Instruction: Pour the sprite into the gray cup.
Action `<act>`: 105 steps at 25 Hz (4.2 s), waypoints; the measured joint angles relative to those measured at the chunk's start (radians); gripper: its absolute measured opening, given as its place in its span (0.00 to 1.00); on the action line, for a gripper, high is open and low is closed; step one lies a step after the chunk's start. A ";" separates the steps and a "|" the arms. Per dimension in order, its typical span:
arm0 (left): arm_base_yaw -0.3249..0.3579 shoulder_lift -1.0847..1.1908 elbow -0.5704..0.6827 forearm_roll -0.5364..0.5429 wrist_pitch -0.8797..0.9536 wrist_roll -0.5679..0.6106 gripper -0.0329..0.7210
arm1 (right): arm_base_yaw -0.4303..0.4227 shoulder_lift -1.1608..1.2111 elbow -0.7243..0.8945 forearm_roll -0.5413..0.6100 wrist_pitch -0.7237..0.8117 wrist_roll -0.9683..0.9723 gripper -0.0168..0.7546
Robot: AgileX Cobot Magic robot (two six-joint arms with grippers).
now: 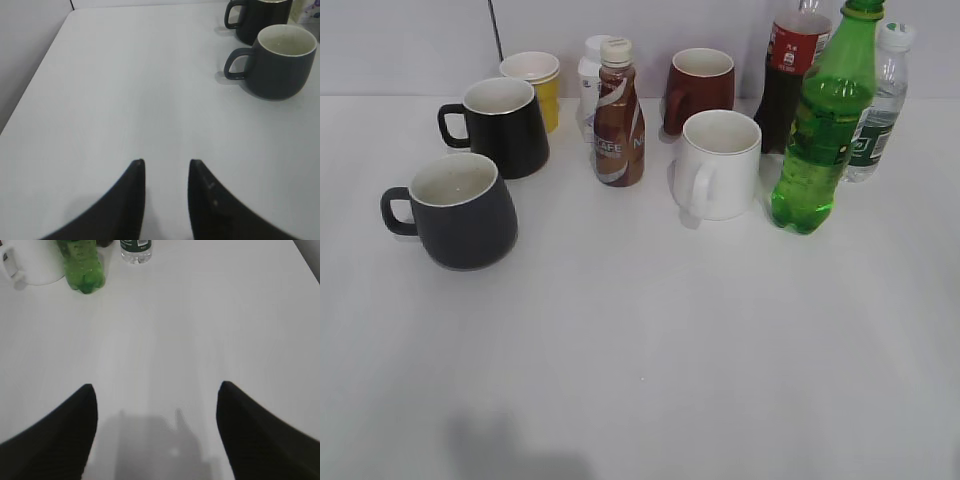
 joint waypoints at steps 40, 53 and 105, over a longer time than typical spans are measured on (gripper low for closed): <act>0.000 0.007 -0.008 -0.019 -0.014 0.000 0.35 | 0.000 0.000 0.000 0.000 0.000 0.001 0.74; 0.000 0.346 0.037 -0.117 -0.960 0.000 0.35 | 0.000 0.000 0.000 0.000 0.000 0.001 0.74; -0.101 1.807 0.078 0.120 -2.034 0.060 0.12 | 0.000 0.000 0.000 0.053 0.000 0.001 0.74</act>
